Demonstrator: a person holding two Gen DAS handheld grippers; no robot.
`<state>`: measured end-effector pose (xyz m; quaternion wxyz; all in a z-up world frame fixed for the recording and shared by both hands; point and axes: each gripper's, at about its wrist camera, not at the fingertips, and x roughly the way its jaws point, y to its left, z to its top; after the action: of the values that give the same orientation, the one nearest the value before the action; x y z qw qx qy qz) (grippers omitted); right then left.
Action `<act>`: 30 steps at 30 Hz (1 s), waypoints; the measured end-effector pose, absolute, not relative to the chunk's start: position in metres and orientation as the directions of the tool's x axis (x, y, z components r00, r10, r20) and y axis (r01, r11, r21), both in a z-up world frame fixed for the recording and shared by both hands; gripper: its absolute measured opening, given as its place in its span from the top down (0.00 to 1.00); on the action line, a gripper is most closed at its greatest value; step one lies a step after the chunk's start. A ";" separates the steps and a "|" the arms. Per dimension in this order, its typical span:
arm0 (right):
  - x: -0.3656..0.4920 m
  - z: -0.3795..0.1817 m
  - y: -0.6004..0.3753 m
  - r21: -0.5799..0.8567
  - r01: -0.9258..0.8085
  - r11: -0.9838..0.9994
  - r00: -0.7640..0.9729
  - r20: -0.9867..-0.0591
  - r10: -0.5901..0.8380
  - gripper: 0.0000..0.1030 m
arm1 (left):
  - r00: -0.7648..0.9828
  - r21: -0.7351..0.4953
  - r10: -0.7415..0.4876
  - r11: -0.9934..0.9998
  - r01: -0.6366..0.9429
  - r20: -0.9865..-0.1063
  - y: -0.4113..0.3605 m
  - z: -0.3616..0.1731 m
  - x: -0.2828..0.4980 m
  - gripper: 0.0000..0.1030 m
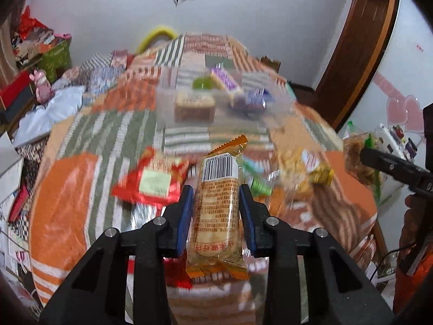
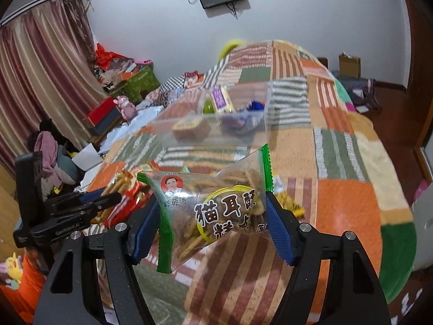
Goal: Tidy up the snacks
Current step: 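Lift the wafer pack and green-edged bag and carry them toward the box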
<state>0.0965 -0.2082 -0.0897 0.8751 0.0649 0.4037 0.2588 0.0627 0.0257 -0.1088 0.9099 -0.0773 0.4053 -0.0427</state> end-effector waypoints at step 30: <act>0.244 -0.077 -0.142 0.235 -0.450 0.862 0.602 -0.633 0.487 0.33 | 0.719 -0.165 -0.128 0.986 0.019 -0.683 0.055 -0.095 0.242 0.67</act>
<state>0.2442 -0.1419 -0.0772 0.8946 0.0254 0.3614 0.2617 0.2421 0.0551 -0.0954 0.9242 -0.0731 0.3727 -0.0398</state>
